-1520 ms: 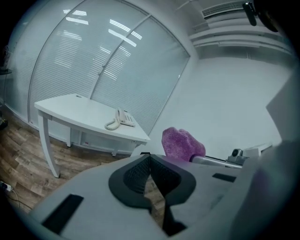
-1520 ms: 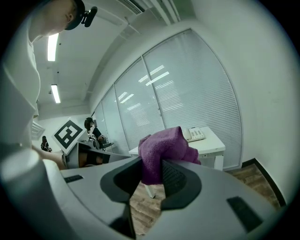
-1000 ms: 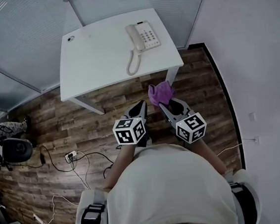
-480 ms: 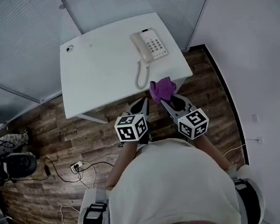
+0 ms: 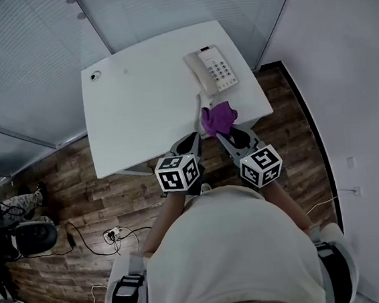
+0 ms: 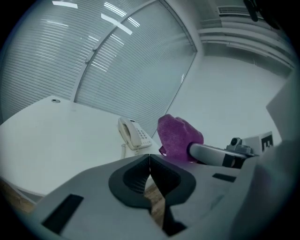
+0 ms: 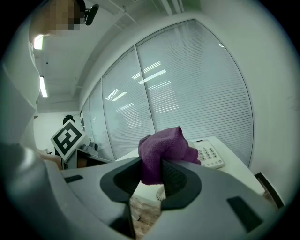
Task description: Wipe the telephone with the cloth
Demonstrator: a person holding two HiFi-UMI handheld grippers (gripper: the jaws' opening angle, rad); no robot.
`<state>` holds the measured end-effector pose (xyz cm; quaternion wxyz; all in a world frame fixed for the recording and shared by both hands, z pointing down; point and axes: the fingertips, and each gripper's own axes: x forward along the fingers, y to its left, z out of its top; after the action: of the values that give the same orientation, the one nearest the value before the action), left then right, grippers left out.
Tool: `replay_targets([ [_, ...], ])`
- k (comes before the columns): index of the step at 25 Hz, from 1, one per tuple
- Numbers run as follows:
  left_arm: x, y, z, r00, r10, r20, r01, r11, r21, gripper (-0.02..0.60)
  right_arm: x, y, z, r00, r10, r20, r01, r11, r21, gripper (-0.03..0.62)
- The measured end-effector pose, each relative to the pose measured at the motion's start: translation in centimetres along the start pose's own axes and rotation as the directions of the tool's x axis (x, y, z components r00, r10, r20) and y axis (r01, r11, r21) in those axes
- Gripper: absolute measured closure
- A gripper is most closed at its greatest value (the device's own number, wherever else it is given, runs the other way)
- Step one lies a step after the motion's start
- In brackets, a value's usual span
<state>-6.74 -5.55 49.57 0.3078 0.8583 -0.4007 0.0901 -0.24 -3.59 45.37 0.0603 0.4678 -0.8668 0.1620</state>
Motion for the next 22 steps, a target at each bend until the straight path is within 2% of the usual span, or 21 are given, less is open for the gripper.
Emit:
replay_targets([
  [8, 1.0, 2.2, 0.4, 0.999, -0.015, -0.035, 0.015, 1.0, -0.018, 0.56, 2.9, -0.6, 0.4, 1.0, -0.022, -0.015, 0.022, 1.0, 0.01, 0.471],
  [16, 2.3, 3.2, 0.8, 0.999, -0.003, -0.032, 0.002, 0.999, -0.048, 0.56, 4.4, -3.1, 1.6, 0.999, -0.04, -0.019, 0.039, 0.999, -0.006, 0.471],
  [22, 4.7, 4.6, 2.1, 1.0, 0.019, -0.022, -0.02, 0.998, -0.053, 0.56, 7.2, -5.6, 3.8, 1.0, -0.008, 0.009, 0.008, 0.999, -0.038, 0.471],
])
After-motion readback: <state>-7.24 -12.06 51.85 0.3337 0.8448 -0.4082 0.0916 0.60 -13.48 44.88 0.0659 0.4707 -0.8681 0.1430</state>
